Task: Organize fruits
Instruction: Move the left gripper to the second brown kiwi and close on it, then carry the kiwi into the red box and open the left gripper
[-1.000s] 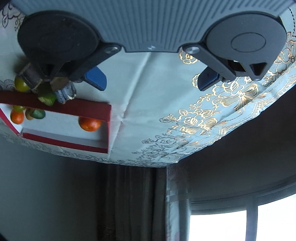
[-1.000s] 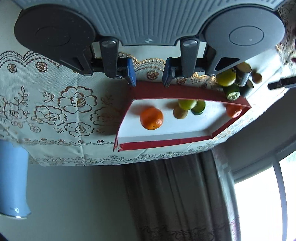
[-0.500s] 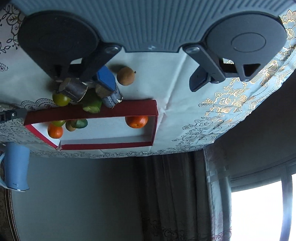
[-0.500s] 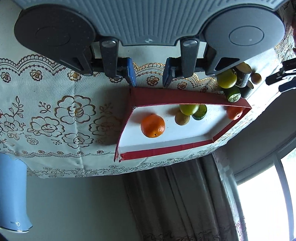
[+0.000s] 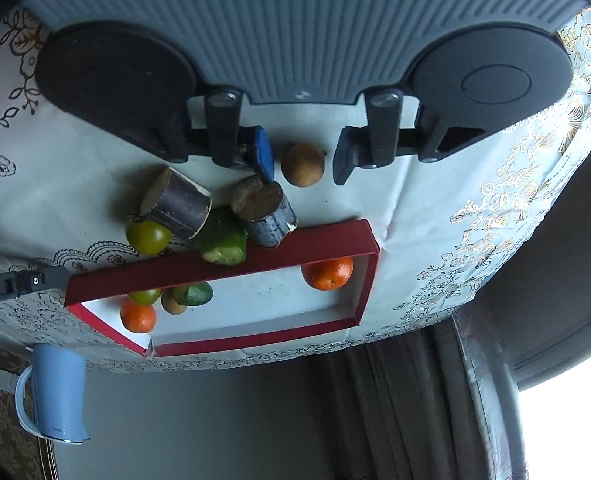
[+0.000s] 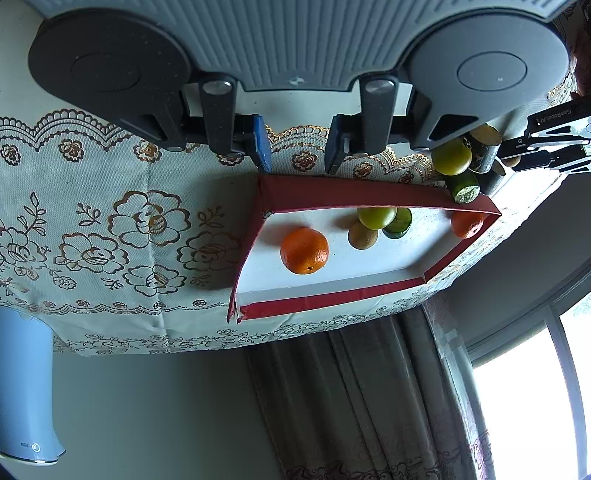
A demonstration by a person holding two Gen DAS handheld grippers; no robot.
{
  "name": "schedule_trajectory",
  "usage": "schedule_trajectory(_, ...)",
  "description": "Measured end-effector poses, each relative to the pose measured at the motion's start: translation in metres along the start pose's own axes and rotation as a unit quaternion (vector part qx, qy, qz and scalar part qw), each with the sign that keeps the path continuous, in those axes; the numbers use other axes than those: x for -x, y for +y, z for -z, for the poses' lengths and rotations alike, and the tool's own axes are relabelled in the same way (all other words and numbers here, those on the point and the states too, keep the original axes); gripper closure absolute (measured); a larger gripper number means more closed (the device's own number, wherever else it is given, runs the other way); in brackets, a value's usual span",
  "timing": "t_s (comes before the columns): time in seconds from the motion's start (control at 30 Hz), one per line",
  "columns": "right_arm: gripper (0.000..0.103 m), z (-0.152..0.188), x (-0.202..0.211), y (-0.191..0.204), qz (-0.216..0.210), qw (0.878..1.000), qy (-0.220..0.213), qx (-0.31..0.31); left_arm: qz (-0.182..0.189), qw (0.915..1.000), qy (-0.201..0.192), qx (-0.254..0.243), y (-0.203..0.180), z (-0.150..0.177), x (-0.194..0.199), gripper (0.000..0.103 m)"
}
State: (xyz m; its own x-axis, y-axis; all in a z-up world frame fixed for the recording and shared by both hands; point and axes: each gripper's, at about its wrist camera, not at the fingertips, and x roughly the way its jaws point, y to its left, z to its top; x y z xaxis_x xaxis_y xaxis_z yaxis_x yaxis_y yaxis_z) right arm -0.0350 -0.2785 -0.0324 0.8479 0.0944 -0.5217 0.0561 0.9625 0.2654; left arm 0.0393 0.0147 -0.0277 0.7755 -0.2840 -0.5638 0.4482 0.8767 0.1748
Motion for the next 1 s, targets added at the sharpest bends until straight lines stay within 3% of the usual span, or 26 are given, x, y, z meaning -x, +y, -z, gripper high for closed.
schedule_trajectory(0.2,0.073,0.000,-0.001,-0.001,-0.002,1.000,0.001,-0.004,0.011,0.9999,-0.002,0.010,0.003,0.002,0.001,0.079)
schedule_trajectory(0.53,0.073,0.000,-0.003,-0.001,-0.001,1.000,0.011,-0.003,0.016,0.9994,-0.005,0.030,0.008,0.004,0.003,0.080)
schedule_trajectory(0.67,0.062,0.000,-0.005,0.002,-0.009,1.000,0.017,0.006,0.015,0.9992,-0.006,0.037,0.010,0.003,0.004,0.080)
schedule_trajectory(1.0,0.061,0.001,-0.006,0.007,-0.003,1.000,0.019,0.017,0.024,0.9975,-0.054,0.038,0.005,-0.030,0.026,0.080)
